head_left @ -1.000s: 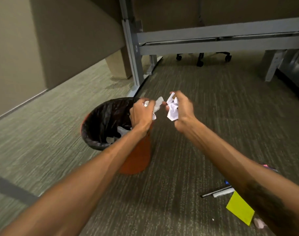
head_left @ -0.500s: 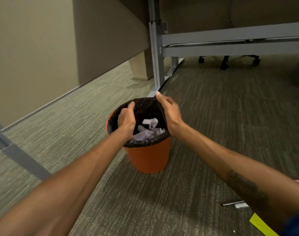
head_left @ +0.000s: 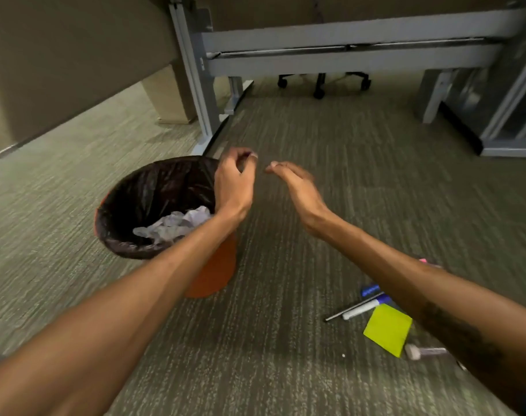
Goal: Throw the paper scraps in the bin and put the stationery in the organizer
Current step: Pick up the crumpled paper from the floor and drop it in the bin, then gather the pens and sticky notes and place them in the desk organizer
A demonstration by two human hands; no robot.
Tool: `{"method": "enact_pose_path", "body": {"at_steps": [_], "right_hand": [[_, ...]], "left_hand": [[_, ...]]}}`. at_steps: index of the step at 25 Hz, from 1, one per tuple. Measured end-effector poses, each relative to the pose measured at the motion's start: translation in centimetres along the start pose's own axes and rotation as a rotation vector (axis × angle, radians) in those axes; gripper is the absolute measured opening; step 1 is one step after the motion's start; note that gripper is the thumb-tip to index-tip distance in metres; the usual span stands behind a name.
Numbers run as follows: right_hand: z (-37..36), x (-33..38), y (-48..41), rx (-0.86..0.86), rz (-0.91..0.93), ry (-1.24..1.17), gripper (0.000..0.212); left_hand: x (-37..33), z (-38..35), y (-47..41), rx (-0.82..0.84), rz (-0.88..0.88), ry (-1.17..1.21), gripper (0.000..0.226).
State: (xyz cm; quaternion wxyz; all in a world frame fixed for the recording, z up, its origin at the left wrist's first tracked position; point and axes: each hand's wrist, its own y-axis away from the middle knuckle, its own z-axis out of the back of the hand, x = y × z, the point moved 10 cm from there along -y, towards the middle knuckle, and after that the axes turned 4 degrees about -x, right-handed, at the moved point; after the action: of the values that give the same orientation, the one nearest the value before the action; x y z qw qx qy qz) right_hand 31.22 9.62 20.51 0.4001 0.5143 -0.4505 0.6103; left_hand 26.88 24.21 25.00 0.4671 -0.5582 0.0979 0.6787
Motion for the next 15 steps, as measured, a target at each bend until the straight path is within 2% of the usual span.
{"method": "enact_pose_path", "body": {"at_steps": [5,9,12,15], "right_hand": [[9.8,-2.9,1.9,-0.130,0.022,0.078,0.024],[16.8,-6.4,4.6,-0.238,-0.013,0.114,0.012],[20.9,-9.3,7.0,-0.257,-0.060,0.234,0.014],[24.7,-12.0,9.8,-0.296,-0.133,0.242,0.012]], "left_hand": [[-0.7,-10.3,5.7,0.256,-0.027,0.076,0.018],[0.6,-18.7,11.5,0.462,0.039,0.058,0.024],[1.8,-23.7,15.3,0.598,0.062,-0.009,0.029],[2.9,-27.1,18.6,0.717,0.050,-0.102,0.032]]}}
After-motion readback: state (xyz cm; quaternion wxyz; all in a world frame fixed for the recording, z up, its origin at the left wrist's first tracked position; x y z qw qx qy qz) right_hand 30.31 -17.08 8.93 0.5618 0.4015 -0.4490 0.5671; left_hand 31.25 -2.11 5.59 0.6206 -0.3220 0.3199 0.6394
